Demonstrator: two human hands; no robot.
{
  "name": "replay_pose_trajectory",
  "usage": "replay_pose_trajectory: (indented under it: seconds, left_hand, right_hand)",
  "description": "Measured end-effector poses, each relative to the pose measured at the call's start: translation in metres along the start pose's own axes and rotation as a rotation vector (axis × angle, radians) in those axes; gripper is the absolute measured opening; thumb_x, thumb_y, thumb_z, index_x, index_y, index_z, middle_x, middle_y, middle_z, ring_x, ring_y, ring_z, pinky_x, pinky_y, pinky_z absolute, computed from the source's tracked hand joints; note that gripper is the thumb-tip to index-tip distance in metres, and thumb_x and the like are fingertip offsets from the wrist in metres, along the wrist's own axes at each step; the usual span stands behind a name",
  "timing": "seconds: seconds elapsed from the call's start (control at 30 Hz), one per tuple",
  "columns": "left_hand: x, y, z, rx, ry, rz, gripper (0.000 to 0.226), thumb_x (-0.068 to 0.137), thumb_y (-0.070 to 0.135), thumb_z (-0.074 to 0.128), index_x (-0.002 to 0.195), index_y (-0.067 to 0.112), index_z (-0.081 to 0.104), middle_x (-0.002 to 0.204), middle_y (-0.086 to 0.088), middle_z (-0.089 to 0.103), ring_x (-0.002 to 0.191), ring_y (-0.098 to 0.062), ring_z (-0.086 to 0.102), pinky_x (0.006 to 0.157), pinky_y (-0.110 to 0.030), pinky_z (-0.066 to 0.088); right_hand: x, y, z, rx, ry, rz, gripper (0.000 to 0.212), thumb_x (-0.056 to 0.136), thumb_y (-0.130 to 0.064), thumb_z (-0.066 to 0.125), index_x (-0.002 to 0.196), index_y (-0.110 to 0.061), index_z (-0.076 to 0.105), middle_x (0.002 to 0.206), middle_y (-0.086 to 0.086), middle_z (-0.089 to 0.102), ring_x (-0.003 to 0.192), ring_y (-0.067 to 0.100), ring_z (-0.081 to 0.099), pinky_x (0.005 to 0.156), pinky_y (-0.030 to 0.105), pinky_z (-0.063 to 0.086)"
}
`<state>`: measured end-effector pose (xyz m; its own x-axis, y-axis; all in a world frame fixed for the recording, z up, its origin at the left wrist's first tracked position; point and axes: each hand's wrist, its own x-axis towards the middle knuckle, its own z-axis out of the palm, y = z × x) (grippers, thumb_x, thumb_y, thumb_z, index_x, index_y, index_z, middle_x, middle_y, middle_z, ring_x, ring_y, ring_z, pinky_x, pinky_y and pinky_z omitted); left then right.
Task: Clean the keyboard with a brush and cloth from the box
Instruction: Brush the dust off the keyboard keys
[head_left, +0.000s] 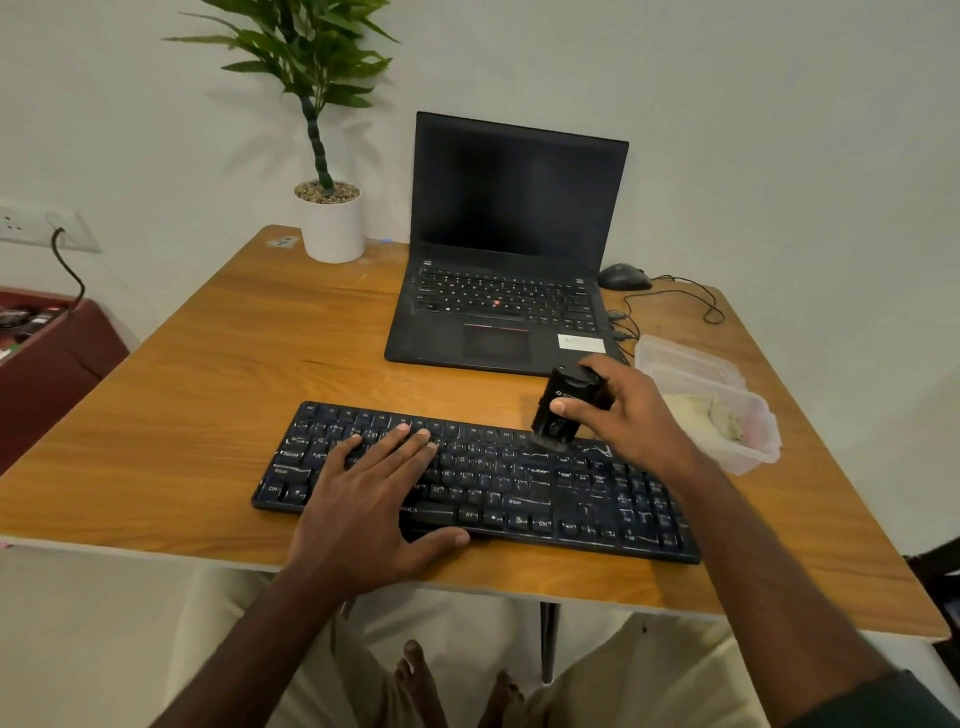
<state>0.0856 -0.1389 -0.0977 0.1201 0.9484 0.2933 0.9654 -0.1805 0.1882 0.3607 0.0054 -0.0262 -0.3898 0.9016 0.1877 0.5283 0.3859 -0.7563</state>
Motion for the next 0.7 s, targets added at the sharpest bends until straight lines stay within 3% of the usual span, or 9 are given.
replay_pose_trajectory:
  seconds: [0.13, 0.33, 0.43, 0.57, 0.7]
  left_hand:
    - [0.000, 0.000, 0.000, 0.008, -0.008, 0.004, 0.101, 0.079, 0.093, 0.031, 0.147, 0.020, 0.047, 0.154, 0.004, 0.042, 0.147, -0.012, 0.029, 0.118, -0.050, 0.022]
    - [0.000, 0.000, 0.000, 0.008, -0.015, 0.002, 0.101, 0.079, 0.093, 0.031, 0.148, 0.021, 0.046, 0.155, 0.004, 0.041, 0.147, -0.011, 0.028, 0.118, -0.050, 0.022]
    - [-0.001, 0.000, -0.001, 0.008, -0.012, 0.007, 0.101, 0.079, 0.093, 0.030, 0.147, 0.021, 0.047, 0.154, 0.004, 0.042, 0.147, -0.011, 0.029, 0.118, -0.050, 0.022]
    - [0.000, 0.000, -0.001, 0.008, -0.009, 0.002, 0.100, 0.079, 0.092, 0.030, 0.147, 0.021, 0.047, 0.154, 0.004, 0.042, 0.146, -0.012, 0.030, 0.118, -0.050, 0.023]
    - [0.000, -0.001, 0.000, 0.014, -0.005, 0.011, 0.099, 0.080, 0.091, 0.032, 0.147, 0.020, 0.048, 0.153, 0.003, 0.044, 0.146, -0.012, 0.031, 0.118, -0.049, 0.022]
  right_hand:
    - [0.006, 0.002, -0.008, -0.127, 0.028, -0.002, 0.033, 0.086, -0.028, 0.079, 0.113, -0.022, 0.062, 0.096, -0.015, 0.063, 0.089, -0.003, 0.059, 0.072, 0.014, 0.047]
    - [0.004, 0.002, -0.003, -0.101, -0.051, -0.032, 0.028, 0.086, -0.026, 0.078, 0.108, -0.025, 0.061, 0.096, -0.012, 0.065, 0.085, -0.004, 0.060, 0.069, 0.009, 0.044]
    - [0.008, 0.002, -0.014, -0.130, -0.013, -0.004, 0.031, 0.085, -0.025, 0.079, 0.111, -0.023, 0.062, 0.097, -0.014, 0.065, 0.090, -0.004, 0.061, 0.072, 0.011, 0.044]
    - [0.000, 0.003, -0.011, -0.060, -0.016, -0.043, 0.027, 0.086, -0.021, 0.078, 0.108, -0.019, 0.063, 0.096, -0.008, 0.066, 0.083, -0.008, 0.060, 0.068, 0.005, 0.045]
    - [-0.003, 0.009, -0.017, -0.103, 0.005, -0.010, 0.033, 0.086, -0.025, 0.079, 0.113, -0.026, 0.061, 0.098, -0.015, 0.064, 0.088, -0.007, 0.061, 0.070, 0.004, 0.043]
